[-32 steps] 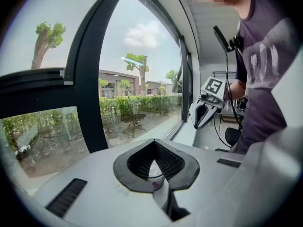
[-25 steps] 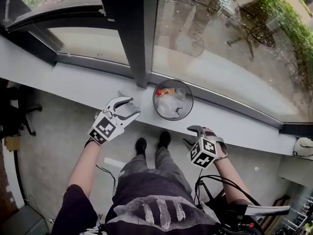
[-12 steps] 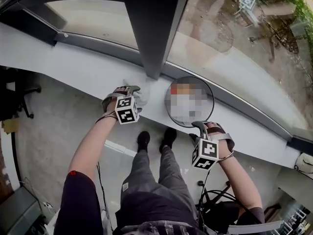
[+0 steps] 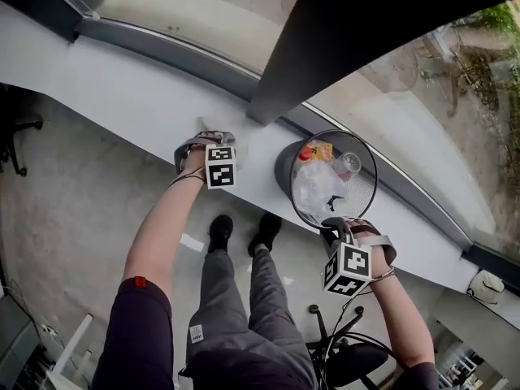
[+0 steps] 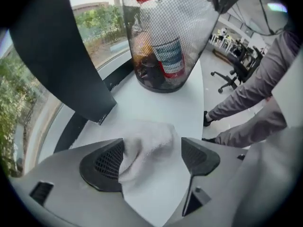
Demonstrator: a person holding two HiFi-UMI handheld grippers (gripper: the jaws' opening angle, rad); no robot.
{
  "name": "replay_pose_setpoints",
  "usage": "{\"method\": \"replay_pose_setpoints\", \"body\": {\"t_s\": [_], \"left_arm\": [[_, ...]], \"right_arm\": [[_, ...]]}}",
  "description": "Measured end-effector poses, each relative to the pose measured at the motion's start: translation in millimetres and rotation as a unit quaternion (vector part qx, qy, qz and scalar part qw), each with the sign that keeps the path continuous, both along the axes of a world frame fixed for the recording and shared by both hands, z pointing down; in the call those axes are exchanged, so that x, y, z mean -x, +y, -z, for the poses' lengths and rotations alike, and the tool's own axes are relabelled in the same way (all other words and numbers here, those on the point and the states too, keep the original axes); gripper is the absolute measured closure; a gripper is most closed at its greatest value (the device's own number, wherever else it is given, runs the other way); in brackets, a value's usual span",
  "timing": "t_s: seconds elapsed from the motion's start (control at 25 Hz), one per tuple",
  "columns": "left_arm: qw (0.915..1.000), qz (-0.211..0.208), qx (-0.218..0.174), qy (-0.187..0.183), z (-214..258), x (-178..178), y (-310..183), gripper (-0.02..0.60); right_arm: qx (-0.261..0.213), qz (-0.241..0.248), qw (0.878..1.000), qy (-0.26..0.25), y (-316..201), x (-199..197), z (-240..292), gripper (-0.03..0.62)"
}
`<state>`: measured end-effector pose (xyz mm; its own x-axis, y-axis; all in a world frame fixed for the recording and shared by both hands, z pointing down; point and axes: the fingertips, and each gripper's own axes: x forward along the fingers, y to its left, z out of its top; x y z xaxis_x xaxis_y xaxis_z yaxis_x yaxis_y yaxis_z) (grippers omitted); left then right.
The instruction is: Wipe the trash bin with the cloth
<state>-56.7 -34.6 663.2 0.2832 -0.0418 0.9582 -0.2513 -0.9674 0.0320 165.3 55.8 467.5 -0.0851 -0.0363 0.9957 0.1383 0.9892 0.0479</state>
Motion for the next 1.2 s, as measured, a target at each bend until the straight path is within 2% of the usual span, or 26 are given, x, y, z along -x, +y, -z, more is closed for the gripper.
{"method": "replay_pose_setpoints", "body": {"t_s": [0.16,0.32,0.4,0.44,0.48,0.52,0.64,0.72,0.8,0.88,0.92,0.96,1.0,1.08,1.2], "left_arm": [[0.9950,0.078,-0.008,0.063,-6.3,1.7,-8.3,0.347],[0.9883,0.127,0.001,0.085,-13.8,3.0,-8.3,0.475],[0.9783,0.174,0.016,0.112,-13.9,5.4,-9.5,0.511],[0.9686,0.206,0.021,0.137,-9.9,6.8,-12.6,0.512],[0.9547,0.242,0.024,0.171,-1.9,7.6,-17.3,0.512],[0.9361,0.278,0.023,0.214,10.6,7.8,-23.6,0.514],[0.8645,0.362,0.000,0.349,68.9,4.7,-48.2,0.515],[0.8234,0.385,-0.025,0.416,110.5,0.1,-57.0,0.515],[0.7919,0.390,-0.040,0.468,147.3,-7.4,-58.3,0.515],[0.7686,0.384,-0.045,0.510,176.8,-19.9,-56.5,0.515],[0.7629,0.375,-0.045,0.525,187.7,-28.8,-53.9,0.515],[0.7624,0.361,-0.044,0.535,195.6,-39.3,-50.3,0.515],[0.7667,0.343,-0.043,0.541,200.8,-50.5,-46.0,0.515],[0.7821,0.307,-0.040,0.541,205.2,-68.8,-36.5,0.515],[0.8066,0.271,-0.041,0.524,204.1,-83.3,-25.6,0.515]], "right_arm": [[0.018,-0.021,0.999,-0.016,-1.4,6.9,5.2,0.551],[0.047,-0.069,0.996,-0.038,4.2,20.2,13.1,0.551],[0.062,-0.096,0.992,-0.053,9.5,29.2,15.5,0.551],[0.068,-0.104,0.991,-0.059,12.8,32.6,14.8,0.551],[0.074,-0.107,0.989,-0.063,16.4,34.9,13.3,0.551],[0.078,-0.109,0.989,-0.067,19.2,36.7,11.9,0.549],[0.080,-0.107,0.987,-0.086,16.9,40.0,13.3,0.548],[0.083,-0.111,0.985,-0.106,16.2,44.2,15.1,0.548],[0.083,-0.111,0.984,-0.113,17.8,45.7,15.9,0.548],[0.081,-0.105,0.984,-0.118,18.6,44.7,18.4,0.548],[0.081,-0.099,0.984,-0.126,19.4,45.0,21.6,0.548],[0.080,-0.094,0.983,-0.139,20.1,45.6,26.6,0.548],[0.080,-0.092,0.981,-0.152,20.5,46.0,32.8,0.548],[0.086,-0.096,0.979,-0.159,21.5,42.2,41.4,0.546],[0.068,-0.066,0.991,-0.098,22.9,22.0,27.4,0.522]]}}
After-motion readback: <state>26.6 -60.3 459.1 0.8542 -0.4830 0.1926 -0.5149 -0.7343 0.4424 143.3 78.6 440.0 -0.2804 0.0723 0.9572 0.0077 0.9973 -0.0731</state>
